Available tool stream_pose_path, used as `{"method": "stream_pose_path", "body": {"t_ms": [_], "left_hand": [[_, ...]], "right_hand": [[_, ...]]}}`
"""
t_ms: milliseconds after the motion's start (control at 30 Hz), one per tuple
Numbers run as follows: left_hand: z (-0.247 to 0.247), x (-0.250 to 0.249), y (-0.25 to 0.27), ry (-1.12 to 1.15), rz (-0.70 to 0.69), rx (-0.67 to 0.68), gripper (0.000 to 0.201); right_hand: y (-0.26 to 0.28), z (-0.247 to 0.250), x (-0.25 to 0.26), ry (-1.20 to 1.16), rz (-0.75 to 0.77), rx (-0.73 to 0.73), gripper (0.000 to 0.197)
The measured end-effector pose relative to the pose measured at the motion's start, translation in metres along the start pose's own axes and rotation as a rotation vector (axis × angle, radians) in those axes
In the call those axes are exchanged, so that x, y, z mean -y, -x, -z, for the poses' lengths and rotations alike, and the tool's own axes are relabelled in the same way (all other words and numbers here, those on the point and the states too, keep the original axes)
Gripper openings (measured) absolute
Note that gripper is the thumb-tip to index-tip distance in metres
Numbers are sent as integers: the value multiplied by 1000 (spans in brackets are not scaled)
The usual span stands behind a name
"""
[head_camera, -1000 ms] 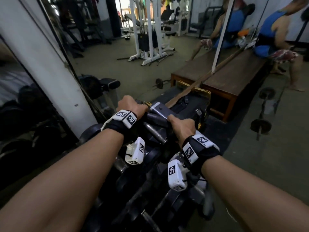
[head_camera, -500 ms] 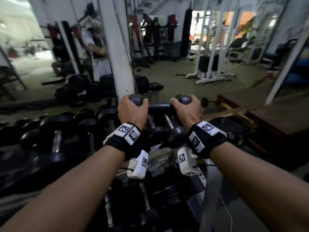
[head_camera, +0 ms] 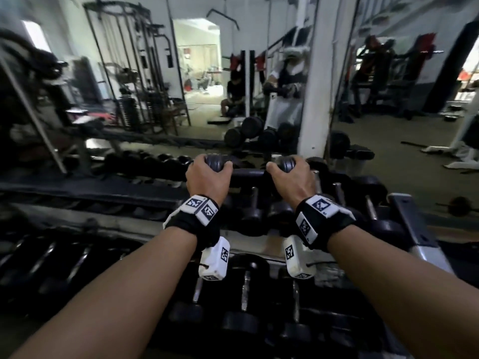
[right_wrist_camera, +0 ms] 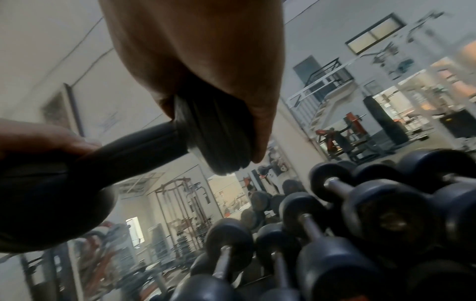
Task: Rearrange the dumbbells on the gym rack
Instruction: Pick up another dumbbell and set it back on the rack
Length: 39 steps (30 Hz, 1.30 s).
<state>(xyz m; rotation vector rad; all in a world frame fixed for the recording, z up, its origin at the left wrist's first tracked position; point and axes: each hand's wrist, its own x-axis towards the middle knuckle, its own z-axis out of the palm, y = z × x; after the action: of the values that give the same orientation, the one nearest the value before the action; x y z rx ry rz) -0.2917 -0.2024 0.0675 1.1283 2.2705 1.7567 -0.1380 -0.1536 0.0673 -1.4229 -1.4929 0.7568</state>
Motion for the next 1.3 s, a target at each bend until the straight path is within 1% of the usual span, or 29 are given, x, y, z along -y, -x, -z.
{"method": "stream_pose_path", "body": {"t_ms": [100,233,400,533,633,733,833,900,1000,1100,1300], "left_hand": [[44,26,-25,-12,53,-62,34],[105,74,-68,-32,101,-138,36],[177,149,-136,-66,119,-195,42],[227,198,-188,-86,155,-217,40],[263,235,-229,-99,185,-229,46],[287,269,-271,-108,208,-254,44],[306,296,-309,-91,231,-272,29],[314,310,-331,-86,249,-267,24],[326,336,-378,-90,273,-296,26],[336,363,-432,-121,310,-332,36],[364,412,-538,-153,381,-418,35]], "right_hand": [[11,-49,28,-2,69,85,41],[28,-129,64,-5,132,190,42],[55,-244,108,-10,161,285,41],[70,-330,141,-5,172,333,40],[80,-391,171,14,180,375,40],[81,-446,196,13,201,414,35],[75,-498,216,29,219,456,41],[70,-530,227,36,234,478,42],[54,-589,247,43,260,518,42],[34,-654,271,28,290,566,43],[1,-776,328,-3,333,673,42]]}}
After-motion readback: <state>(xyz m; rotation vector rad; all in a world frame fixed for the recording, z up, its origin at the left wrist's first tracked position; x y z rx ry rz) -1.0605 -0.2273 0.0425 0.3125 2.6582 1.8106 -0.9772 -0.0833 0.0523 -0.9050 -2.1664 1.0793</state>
